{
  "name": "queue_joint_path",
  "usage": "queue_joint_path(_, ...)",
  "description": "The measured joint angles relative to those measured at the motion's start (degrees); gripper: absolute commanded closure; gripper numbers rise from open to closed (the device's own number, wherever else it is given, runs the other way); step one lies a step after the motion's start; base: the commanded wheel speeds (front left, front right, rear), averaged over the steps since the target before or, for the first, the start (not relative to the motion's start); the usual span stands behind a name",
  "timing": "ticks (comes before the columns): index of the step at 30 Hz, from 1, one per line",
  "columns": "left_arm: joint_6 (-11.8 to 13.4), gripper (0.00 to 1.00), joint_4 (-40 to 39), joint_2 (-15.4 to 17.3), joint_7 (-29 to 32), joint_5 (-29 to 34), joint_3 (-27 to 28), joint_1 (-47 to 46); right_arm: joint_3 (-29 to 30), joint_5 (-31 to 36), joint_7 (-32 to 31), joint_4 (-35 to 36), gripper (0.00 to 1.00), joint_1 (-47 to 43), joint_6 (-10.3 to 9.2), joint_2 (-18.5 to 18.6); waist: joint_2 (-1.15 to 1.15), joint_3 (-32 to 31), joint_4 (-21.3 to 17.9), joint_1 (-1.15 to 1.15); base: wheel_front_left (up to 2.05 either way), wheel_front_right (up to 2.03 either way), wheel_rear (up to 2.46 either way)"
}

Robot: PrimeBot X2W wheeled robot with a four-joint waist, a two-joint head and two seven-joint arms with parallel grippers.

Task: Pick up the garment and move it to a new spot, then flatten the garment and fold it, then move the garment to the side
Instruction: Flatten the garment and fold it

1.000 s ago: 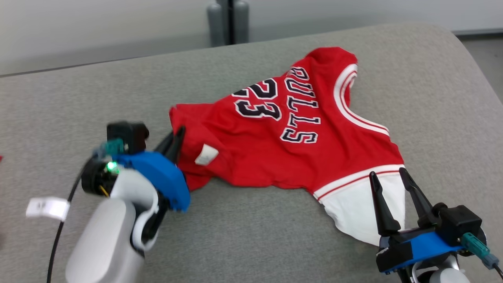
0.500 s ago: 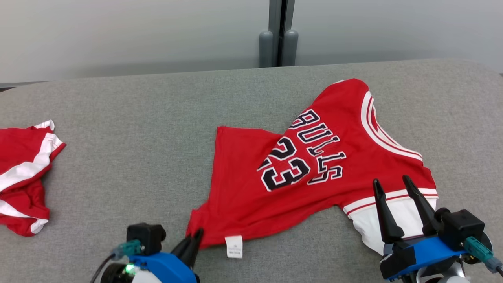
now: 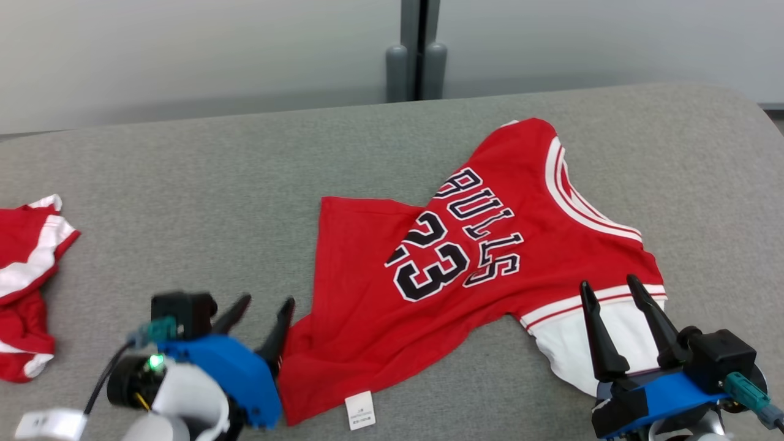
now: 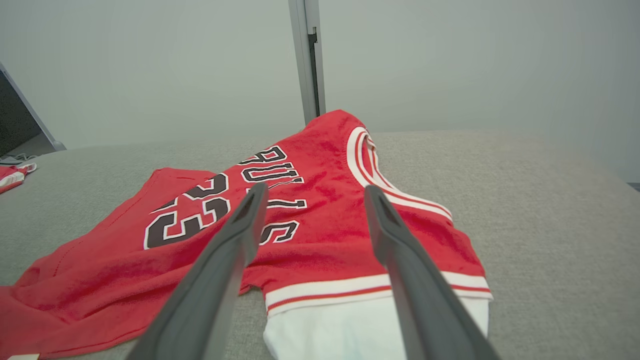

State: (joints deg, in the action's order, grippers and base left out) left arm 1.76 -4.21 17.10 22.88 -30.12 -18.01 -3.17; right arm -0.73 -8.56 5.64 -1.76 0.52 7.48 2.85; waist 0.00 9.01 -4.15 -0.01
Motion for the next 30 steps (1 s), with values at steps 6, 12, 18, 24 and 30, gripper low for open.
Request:
queue_joint_path(6, 0.15, 0.0, 12.59, -1.86, 2.76, 2.94, -2.38, -10.83, -0.99, -0.18, 0.14, 0.02, 0.0, 1.09, 0.0, 0.01, 0.0, 2.38, -3.02, 0.01, 0.0, 0.0, 0.0)
queue_joint_path(12, -0.87, 0.0, 21.09, -2.85, 3.22, 2.88, -3.08, -16.0, -2.19, -1.27, 1.02, -0.66, 0.0, 2.68, 0.0, 0.0, 0.0, 4.79, -6.2, 0.02, 0.0, 0.0, 0.0)
queue_joint_path(18, -1.07, 0.0, 24.48, -2.61, 6.0, 2.29, -3.39, -17.44, -2.11, -2.11, 2.21, -1.54, 0.0, 3.09, 0.0, 0.0, 0.0, 6.47, -7.79, 0.02, 0.0, 0.0, 0.0)
queue_joint_path(24, -3.04, 0.86, 22.7, -2.57, 11.47, -1.3, -3.7, -17.34, -1.91, -2.47, 2.97, -2.25, 0.0, 3.41, 0.0, 0.0, 0.0, 6.74, -8.01, 0.01, 0.0, 0.0, 0.0)
queue_joint_path(30, -4.24, 1.0, 19.71, -2.53, 12.73, -1.51, -5.48, -16.07, -1.96, -2.88, 3.18, -2.89, 0.0, 3.72, 0.0, 0.0, 0.0, 6.67, -7.58, 0.01, 0.0, 0.0, 0.0)
